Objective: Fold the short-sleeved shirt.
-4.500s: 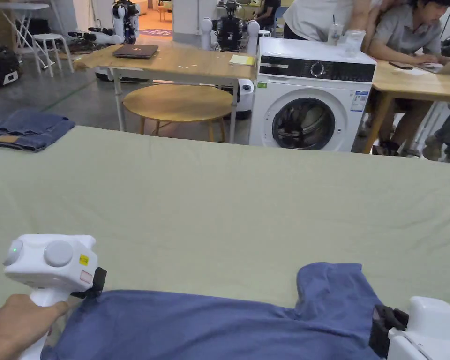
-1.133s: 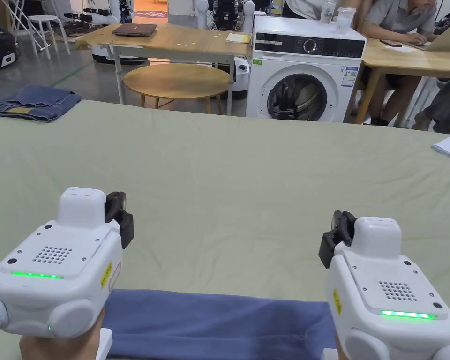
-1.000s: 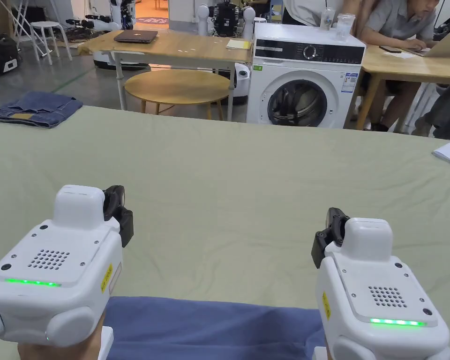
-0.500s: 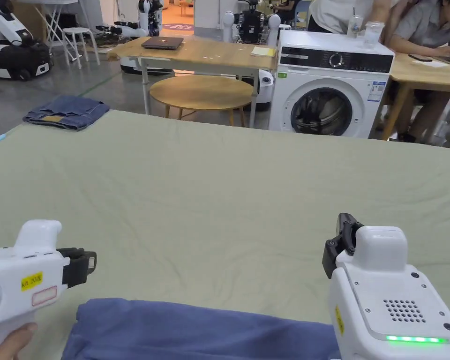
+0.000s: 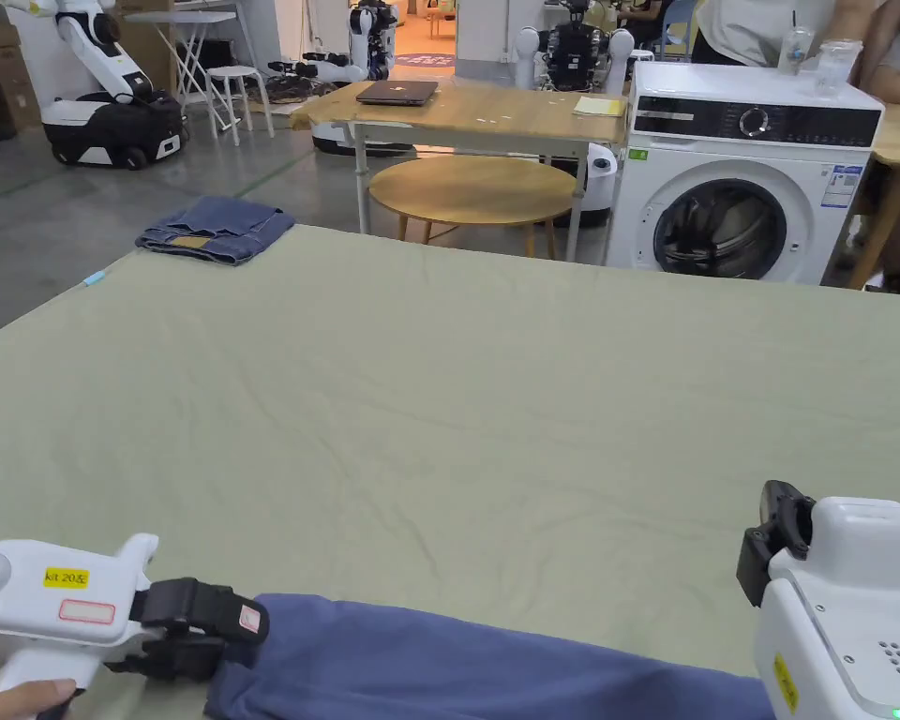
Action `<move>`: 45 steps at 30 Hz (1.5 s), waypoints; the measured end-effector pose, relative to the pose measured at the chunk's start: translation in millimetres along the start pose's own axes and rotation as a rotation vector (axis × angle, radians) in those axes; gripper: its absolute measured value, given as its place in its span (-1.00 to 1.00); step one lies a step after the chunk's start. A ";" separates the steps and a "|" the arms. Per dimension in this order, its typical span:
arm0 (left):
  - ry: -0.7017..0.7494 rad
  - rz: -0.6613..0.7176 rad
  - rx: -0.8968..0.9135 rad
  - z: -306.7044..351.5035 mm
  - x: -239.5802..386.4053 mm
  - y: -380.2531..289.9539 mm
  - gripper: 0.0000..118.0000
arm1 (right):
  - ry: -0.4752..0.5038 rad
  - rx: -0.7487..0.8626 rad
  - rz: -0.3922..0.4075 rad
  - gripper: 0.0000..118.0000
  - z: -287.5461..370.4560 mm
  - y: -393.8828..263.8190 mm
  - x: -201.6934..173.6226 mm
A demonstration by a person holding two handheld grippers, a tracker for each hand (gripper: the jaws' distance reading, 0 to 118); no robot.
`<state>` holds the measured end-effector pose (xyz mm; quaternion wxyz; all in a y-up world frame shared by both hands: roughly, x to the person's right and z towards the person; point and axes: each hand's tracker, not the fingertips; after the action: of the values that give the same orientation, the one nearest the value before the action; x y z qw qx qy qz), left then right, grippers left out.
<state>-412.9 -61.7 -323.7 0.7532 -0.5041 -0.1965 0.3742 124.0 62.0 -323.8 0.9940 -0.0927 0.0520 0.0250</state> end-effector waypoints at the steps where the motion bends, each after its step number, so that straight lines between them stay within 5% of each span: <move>1: -0.024 0.014 -0.027 -7.2 -6.1 -2.5 0.38 | 0.000 -0.002 0.000 -1.00 0.8 0.7 0.7; 6: -0.287 0.177 -0.020 -27.9 -20.1 -12.6 0.38 | 0.000 -0.007 0.016 -1.00 0.7 1.2 3.2; 8: -0.317 0.141 -0.014 -38.7 -18.0 -14.2 0.26 | 0.001 -0.009 0.024 -1.00 0.0 2.2 1.9; 9: -0.315 0.128 -0.006 -42.1 -14.2 -15.8 0.08 | 0.002 -0.009 0.025 -1.00 0.3 2.4 2.0; 11: -0.240 0.110 -0.004 -50.1 -10.0 -15.4 -0.65 | 0.006 -0.012 0.027 -1.00 -0.2 2.8 1.0; 12: -0.184 0.105 -0.010 -54.6 -6.3 -16.1 -0.84 | 0.006 -0.013 0.028 -1.00 -0.7 2.8 0.1; 27: -0.002 -0.083 0.147 17.9 53.2 1.3 -0.91 | 0.020 -0.035 0.023 -1.00 -3.3 -2.0 5.5; 35: 0.247 -0.093 0.247 88.9 71.5 5.2 -0.91 | 0.032 -0.023 0.035 -1.00 -3.3 3.7 0.6; 41: 0.291 -0.137 0.201 72.1 106.8 -4.8 -0.91 | 0.042 -0.020 0.032 -1.00 -5.1 4.9 0.5; 45: 0.199 -0.171 0.161 49.0 135.8 -8.2 -0.91 | 0.045 -0.019 0.033 -1.00 -2.5 6.2 -0.6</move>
<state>-355.6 70.0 -306.9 0.8361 -0.4579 -0.1327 0.2714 122.8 67.6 -327.4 0.9911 -0.1018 0.0754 0.0400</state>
